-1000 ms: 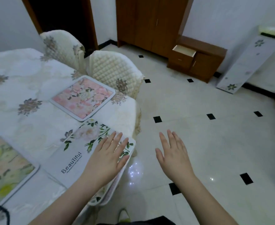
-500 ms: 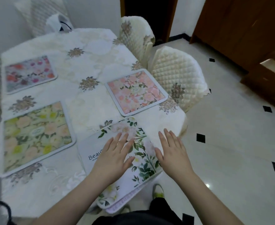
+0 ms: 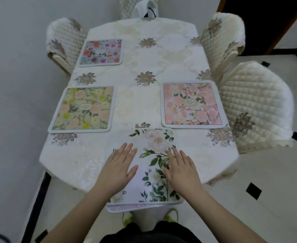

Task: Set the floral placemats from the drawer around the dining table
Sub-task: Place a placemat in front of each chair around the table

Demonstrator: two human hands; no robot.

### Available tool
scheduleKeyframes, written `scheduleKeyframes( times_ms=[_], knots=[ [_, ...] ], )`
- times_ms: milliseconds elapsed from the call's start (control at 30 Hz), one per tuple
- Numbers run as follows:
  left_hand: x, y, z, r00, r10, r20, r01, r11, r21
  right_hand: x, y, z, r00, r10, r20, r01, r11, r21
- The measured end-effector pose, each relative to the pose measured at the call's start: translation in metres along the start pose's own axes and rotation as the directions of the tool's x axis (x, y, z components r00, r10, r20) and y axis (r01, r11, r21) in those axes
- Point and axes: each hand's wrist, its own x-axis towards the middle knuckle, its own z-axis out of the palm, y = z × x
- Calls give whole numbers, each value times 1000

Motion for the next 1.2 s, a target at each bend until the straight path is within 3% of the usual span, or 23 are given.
scheduleKeyframes(
  times_ms=[267,400,600,733,967,1133,1200],
  knots=[
    [-27,-21,35,973,-220,73,225,972,-69,22,1,29,999,-33,2,33,997,-72],
    [-35,-31,58,951,-266,159,287,950,-124,21,7,38,990,17,142,3,991,-136],
    [-38,-42,76,901,-371,227,404,907,-122,21,6,36,988,50,148,-31,991,-128],
    [-35,-43,74,889,-378,257,414,905,-102,21,1,35,984,97,148,-81,990,-114],
    [-40,-36,71,907,-382,175,416,874,-251,20,-6,33,976,169,137,-159,984,-79],
    [-46,-33,55,880,-475,3,346,639,-687,20,-10,25,977,213,28,-215,973,84],
    [-48,-33,45,850,-526,-23,286,498,-819,17,-12,16,978,207,-19,-189,922,338]
  ],
)
